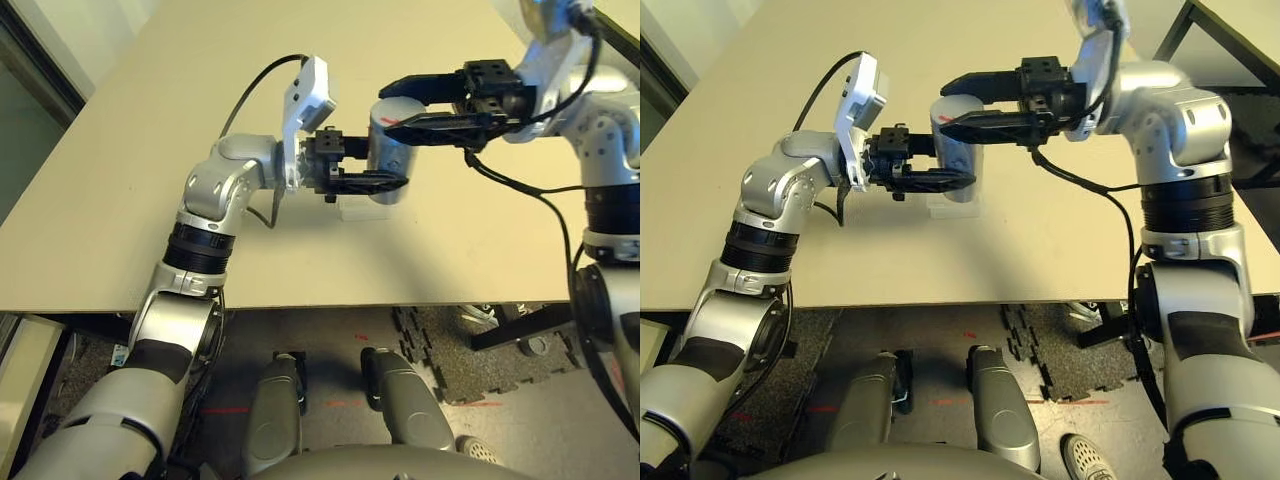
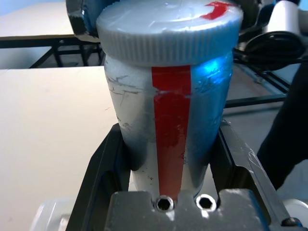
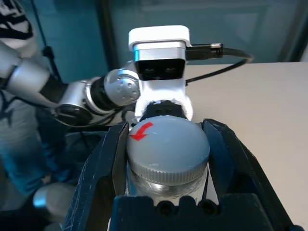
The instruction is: Pour the medicine from the bottle into the box.
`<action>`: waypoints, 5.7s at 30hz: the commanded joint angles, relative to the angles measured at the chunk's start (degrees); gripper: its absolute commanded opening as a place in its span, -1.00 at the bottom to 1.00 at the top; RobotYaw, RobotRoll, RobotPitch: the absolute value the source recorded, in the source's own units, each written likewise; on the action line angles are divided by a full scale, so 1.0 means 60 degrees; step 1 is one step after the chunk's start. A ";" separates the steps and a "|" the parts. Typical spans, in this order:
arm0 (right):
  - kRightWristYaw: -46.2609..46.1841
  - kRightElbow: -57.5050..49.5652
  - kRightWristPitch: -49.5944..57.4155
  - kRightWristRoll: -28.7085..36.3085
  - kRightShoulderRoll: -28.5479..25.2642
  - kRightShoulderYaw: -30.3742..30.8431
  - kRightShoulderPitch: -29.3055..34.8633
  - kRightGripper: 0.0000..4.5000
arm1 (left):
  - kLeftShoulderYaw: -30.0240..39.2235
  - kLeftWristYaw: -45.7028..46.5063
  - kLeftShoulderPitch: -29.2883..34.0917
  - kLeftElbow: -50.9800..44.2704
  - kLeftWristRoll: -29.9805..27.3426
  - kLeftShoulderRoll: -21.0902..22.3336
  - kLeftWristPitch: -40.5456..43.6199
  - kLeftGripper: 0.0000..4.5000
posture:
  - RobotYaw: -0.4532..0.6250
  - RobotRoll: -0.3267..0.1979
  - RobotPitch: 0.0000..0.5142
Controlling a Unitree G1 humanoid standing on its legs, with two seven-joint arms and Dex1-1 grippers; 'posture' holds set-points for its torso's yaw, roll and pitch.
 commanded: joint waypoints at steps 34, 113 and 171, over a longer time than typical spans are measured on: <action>-0.5768 -0.2202 -0.0566 -0.2330 0.1384 0.0717 0.0744 1.00 | 0.0100 0.0666 -0.0033 0.1786 0.0604 0.0530 -0.1555 0.09 | -0.43 0.25 -0.42; -0.7149 -0.2689 0.0935 -0.1416 0.1293 -0.0350 0.1418 1.00 | 0.0340 0.0859 -0.0095 0.2734 0.0921 0.0422 -0.2157 0.09 | -0.50 0.25 -0.41; -0.6699 -0.2491 0.1616 -0.1070 0.1865 0.0160 0.0384 0.15 | 0.0163 0.0583 -0.0258 0.3244 0.1239 0.0230 -0.2592 0.09 | -0.51 0.25 -0.43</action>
